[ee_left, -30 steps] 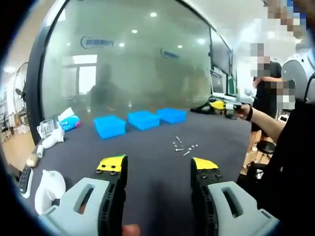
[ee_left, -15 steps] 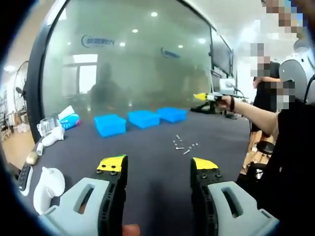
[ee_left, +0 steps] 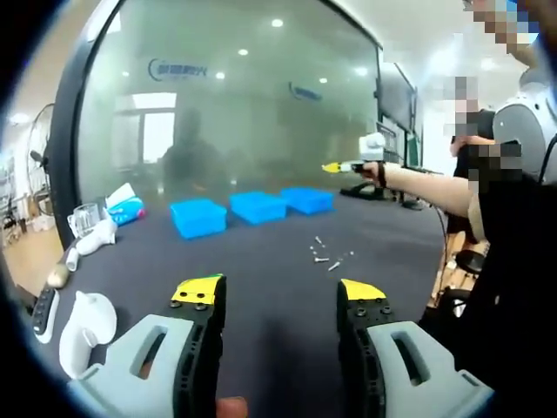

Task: Sort the screws, nuts, and washers into the corresponding bins

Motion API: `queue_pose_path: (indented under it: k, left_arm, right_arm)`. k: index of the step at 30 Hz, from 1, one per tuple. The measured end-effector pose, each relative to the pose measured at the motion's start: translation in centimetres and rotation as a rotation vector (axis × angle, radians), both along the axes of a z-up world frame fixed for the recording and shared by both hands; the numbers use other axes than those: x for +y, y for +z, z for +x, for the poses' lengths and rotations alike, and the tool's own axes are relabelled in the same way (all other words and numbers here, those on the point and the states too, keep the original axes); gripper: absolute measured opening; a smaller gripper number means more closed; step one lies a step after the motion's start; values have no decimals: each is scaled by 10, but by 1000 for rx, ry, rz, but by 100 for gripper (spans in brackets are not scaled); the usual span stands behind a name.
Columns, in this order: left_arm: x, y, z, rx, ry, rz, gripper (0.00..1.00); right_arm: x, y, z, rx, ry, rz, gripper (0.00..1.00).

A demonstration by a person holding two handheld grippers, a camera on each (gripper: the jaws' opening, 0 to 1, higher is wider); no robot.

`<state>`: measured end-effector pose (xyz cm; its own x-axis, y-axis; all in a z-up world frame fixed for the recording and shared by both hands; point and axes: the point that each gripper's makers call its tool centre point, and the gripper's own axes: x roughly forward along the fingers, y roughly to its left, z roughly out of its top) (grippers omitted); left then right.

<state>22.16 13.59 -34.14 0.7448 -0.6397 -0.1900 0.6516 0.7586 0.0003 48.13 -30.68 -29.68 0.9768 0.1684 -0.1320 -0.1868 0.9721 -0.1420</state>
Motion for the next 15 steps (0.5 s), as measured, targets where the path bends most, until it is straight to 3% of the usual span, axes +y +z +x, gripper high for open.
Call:
queue_pose_path:
  k: [7,15]
  left_arm:
    - [0,1,-1,0,6,-1,50]
    - [1,4,-1,-6,13,-2,50]
  right_arm:
    - [1,-18,24,63,-4,-17,1]
    - [2,-19,31,79,-14,5,1]
